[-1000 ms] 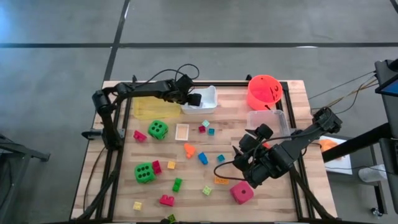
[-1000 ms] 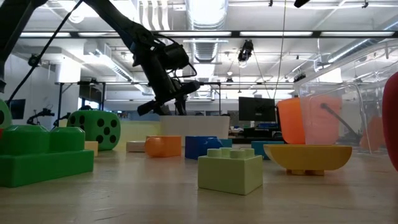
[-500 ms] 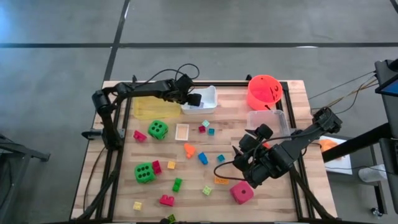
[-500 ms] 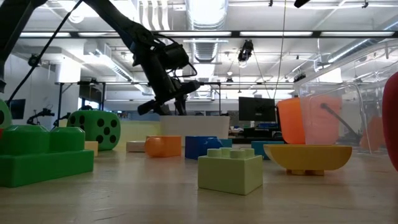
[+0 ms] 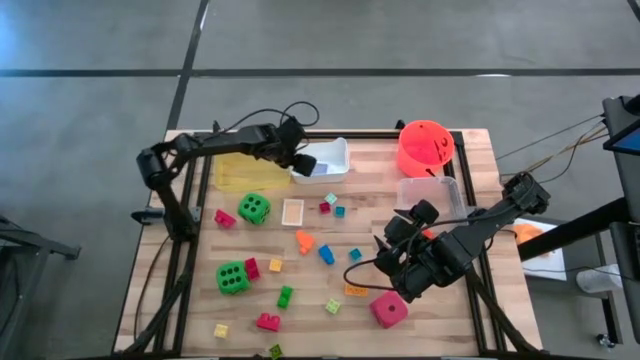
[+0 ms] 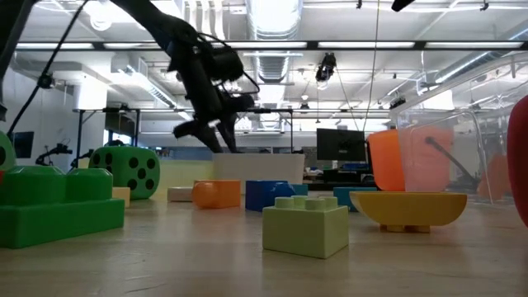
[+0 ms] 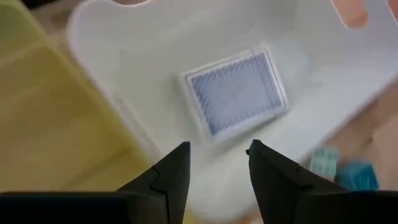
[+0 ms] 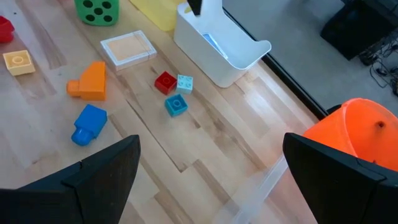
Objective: Pick & Place Toys
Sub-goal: Put the green dice into the yellow bin
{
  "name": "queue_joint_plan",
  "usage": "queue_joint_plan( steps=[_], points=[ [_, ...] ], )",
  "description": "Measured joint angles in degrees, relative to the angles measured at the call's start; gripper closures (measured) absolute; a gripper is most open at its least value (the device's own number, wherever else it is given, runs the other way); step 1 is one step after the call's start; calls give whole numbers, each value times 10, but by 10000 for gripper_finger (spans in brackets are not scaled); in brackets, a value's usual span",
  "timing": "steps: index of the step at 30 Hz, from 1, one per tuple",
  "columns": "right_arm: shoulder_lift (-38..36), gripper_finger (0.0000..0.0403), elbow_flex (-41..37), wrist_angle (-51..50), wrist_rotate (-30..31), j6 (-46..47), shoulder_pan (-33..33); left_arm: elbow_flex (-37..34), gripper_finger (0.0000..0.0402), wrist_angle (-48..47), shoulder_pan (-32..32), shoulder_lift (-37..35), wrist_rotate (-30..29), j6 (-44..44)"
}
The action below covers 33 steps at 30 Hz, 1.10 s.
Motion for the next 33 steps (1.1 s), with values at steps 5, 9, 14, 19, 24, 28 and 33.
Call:
queue_joint_plan(
  steps=[5,9,14,19,24,28,33],
  points=[
    [1,14,-4,0,-1,-10,0,-4,245,-98,-18,-69,-9,68],
    [1,14,-15,0,-2,19,-5,-4,245,-189,-43,-119,-12,89],
    [1,14,-23,1,-1,25,-22,-5,245,-275,-75,-159,-33,91],
    [1,14,-30,3,1,20,-33,-5,235,-350,-98,-164,-67,52],
    [1,14,-38,9,16,6,-34,-5,182,-406,-101,-162,-110,9],
    [1,14,-40,9,16,-7,-34,-5,124,-428,-101,-161,-116,-12],
    [1,14,-41,9,16,-13,-34,-31,68,-427,-101,-172,-109,-37]
  ],
)
